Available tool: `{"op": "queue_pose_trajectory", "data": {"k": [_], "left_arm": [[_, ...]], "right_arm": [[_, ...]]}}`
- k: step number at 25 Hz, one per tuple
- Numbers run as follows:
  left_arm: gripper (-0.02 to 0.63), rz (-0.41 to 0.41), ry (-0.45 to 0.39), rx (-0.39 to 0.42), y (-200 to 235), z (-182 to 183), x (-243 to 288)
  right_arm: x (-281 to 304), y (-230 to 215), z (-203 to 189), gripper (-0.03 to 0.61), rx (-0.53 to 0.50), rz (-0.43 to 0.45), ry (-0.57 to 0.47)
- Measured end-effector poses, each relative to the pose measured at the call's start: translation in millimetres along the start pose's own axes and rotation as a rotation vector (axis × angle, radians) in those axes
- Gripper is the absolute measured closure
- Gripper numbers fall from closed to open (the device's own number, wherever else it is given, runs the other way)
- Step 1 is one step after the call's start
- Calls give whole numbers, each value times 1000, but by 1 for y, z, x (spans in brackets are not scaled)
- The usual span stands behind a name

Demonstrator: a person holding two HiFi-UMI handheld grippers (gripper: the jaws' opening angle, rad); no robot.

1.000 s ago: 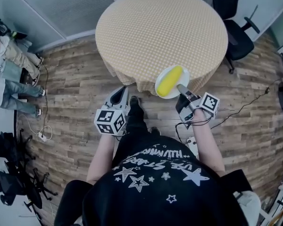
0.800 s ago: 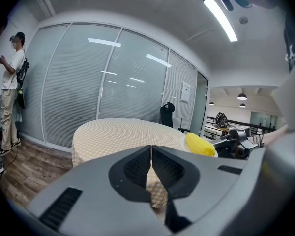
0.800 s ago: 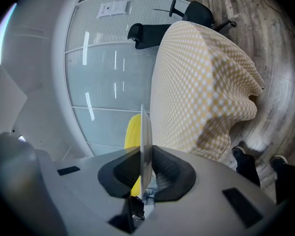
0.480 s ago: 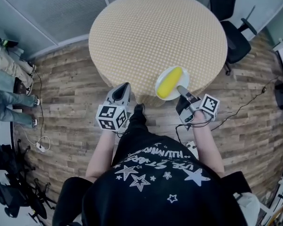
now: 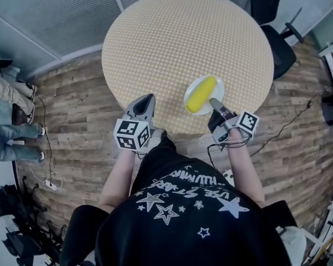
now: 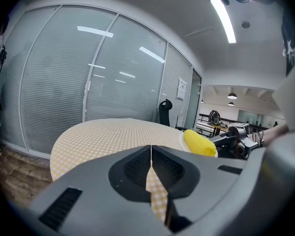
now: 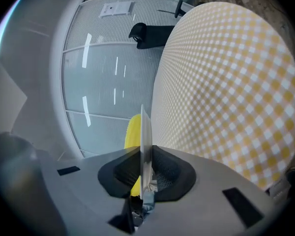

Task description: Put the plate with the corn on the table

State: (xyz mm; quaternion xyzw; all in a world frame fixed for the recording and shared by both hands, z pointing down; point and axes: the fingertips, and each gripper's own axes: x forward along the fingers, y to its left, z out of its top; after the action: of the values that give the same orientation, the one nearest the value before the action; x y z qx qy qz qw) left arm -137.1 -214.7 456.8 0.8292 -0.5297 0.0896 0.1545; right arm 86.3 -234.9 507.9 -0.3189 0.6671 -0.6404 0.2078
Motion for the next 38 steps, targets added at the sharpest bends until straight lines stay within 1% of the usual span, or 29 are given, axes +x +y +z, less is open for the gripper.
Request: {"op": "queue_pose_trajectory", "data": {"k": [6,11,18,22,26,33,38], "left_arm": [[601,-46,19,3,43,13,32],[601,-85,47,-9,80,14,66],[601,-129,70,-7,120,21,116],[601,-127,73,-3,154,32,154],[601,-117,66,10,158,38,163],[601,-108,88,19,170,31,185],[601,-96,121,-12,196,21,225]], "right_arm": [[46,7,10,526,-6,-17,-28],[88,4,19,526,11,-36,-55],[150,8,45,526,-25,-55,-62],[199,6,65,526,-23,-52,-57],[210,3,71,526,-20,-46,-51],[239,-11,87,526,-3,-54,-68],[283,-30,111,526,5,-95,-63]]}}
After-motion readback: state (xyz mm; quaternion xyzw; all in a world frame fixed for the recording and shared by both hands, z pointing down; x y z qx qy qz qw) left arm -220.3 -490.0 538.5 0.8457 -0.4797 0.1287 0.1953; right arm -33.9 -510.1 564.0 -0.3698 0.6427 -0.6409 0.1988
